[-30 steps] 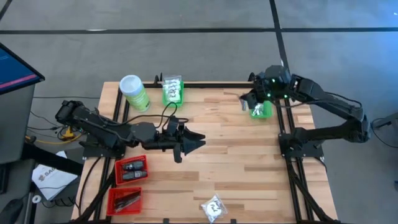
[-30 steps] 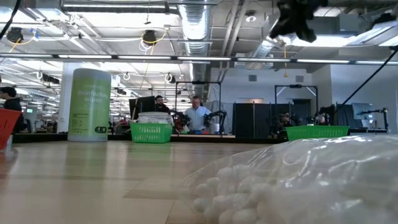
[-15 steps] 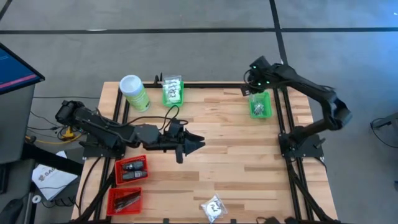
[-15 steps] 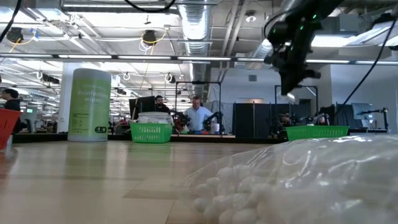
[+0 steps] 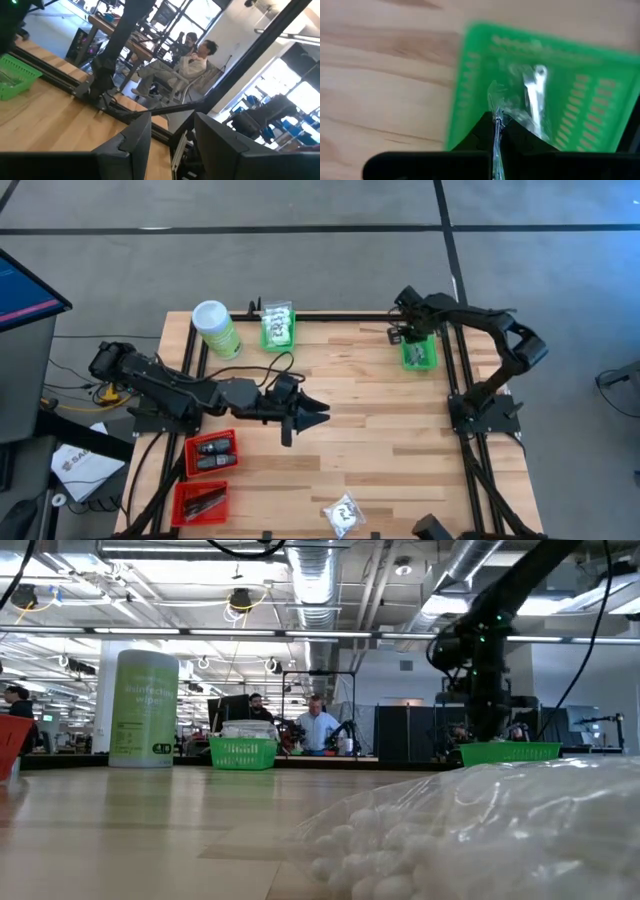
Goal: Pick & Place Travel size toiletries
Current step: Put the silver nail cutter into the top right green basket, then put the white vanity pack into the top left green basket
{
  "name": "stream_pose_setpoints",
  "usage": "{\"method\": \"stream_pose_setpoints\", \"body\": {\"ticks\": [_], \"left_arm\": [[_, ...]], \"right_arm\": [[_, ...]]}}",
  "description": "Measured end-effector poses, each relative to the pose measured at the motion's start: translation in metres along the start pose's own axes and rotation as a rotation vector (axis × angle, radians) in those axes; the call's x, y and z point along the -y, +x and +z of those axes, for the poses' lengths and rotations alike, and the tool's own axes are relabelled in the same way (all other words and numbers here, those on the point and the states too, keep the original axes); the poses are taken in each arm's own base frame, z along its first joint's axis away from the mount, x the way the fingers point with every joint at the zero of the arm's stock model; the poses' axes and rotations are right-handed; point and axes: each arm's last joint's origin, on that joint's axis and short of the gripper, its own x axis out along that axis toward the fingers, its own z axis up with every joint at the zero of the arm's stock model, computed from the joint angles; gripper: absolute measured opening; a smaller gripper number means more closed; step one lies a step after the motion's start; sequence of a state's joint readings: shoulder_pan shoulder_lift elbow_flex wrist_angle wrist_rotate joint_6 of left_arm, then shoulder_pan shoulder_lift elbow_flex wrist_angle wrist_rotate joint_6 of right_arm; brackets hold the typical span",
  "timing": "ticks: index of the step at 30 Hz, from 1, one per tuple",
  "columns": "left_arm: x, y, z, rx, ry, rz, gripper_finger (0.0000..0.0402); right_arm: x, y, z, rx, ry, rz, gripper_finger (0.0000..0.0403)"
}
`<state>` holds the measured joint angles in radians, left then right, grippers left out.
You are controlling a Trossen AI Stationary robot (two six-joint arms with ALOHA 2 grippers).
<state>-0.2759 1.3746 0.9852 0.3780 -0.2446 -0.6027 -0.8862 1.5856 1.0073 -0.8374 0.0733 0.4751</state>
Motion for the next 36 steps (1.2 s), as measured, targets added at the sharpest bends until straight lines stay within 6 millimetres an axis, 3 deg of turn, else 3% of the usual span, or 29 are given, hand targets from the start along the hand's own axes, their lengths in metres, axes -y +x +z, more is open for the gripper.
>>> {"method": "stream_pose_setpoints", "body": {"ticks": [7, 15, 26, 31, 36], "left_arm": [[-0.009, 0.002, 0.005, -0.017, 0.025, -0.003, 0.0139], [-0.018, 0.004, 0.011, -0.009, 0.024, 0.011, 0.0136], [-0.026, 0.006, 0.015, -0.015, 0.025, 0.021, 0.0136], [-0.025, 0.005, 0.012, -0.062, 0.025, -0.012, 0.0136], [-0.025, 0.004, 0.002, -0.149, 0.001, 0.016, 0.0136]], "right_arm": [[0.015, 0.013, -0.024, -0.016, 0.044, 0.010, 0.0002], [0.017, 0.003, -0.028, 0.061, 0.026, 0.056, 0.0042], [0.023, -0.026, -0.033, 0.170, 0.023, 0.110, 0.0177], [0.017, -0.050, -0.046, 0.193, -0.085, 0.306, 0.0221], [0.008, -0.077, -0.069, 0.168, -0.231, 0.572, 0.0227]]}}
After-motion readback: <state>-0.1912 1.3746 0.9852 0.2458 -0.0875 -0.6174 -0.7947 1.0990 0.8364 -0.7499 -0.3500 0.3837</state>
